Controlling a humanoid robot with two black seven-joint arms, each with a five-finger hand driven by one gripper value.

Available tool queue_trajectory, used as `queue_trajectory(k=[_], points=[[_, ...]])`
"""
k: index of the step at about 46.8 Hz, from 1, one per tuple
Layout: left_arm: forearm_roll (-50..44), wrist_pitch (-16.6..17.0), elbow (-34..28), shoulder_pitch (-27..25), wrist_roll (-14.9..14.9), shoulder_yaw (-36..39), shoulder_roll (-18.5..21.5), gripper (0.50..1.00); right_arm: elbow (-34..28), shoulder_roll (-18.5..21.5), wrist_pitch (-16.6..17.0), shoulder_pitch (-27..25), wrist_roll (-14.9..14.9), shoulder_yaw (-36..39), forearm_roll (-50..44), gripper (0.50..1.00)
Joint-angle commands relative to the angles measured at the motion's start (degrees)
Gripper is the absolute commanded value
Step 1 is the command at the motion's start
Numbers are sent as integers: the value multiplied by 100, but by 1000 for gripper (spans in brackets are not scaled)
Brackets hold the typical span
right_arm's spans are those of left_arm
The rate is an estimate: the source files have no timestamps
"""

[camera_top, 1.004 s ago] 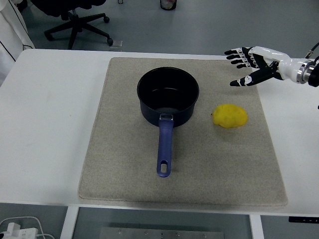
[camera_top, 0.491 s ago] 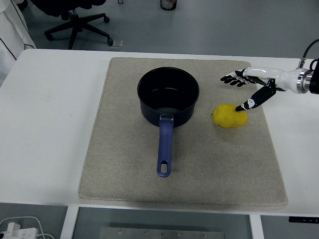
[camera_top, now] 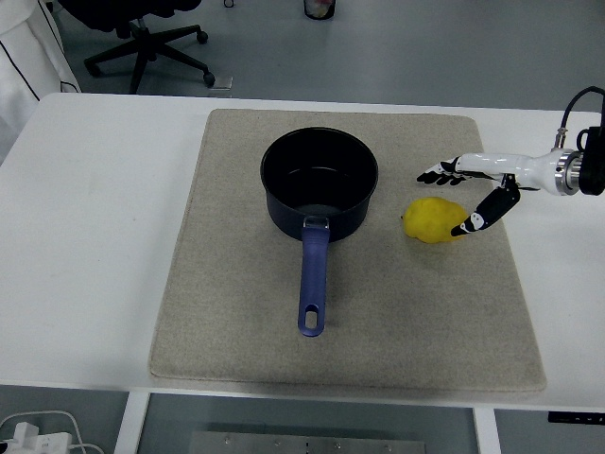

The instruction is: Put the potato in the blue pot

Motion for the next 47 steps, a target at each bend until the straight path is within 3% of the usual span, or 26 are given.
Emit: queue_trajectory(k=[1,21,26,33,47], points=[[0,0,0,0,0,0,0,996,-2,12,-117,-59,-5,1,-8,930],[0,0,0,0,0,0,0,996,-2,65,-548,-314,4,-87,-210,911],[0,0,0,0,0,0,0,996,-2,65,-645,-350,12,-87,-210,809],[0,0,0,0,0,0,0,996,-2,74,-803,-385,65,-87,-210,723],[0,0,0,0,0,0,0,996,-2,65,-821,-394,109,-87,-210,615]])
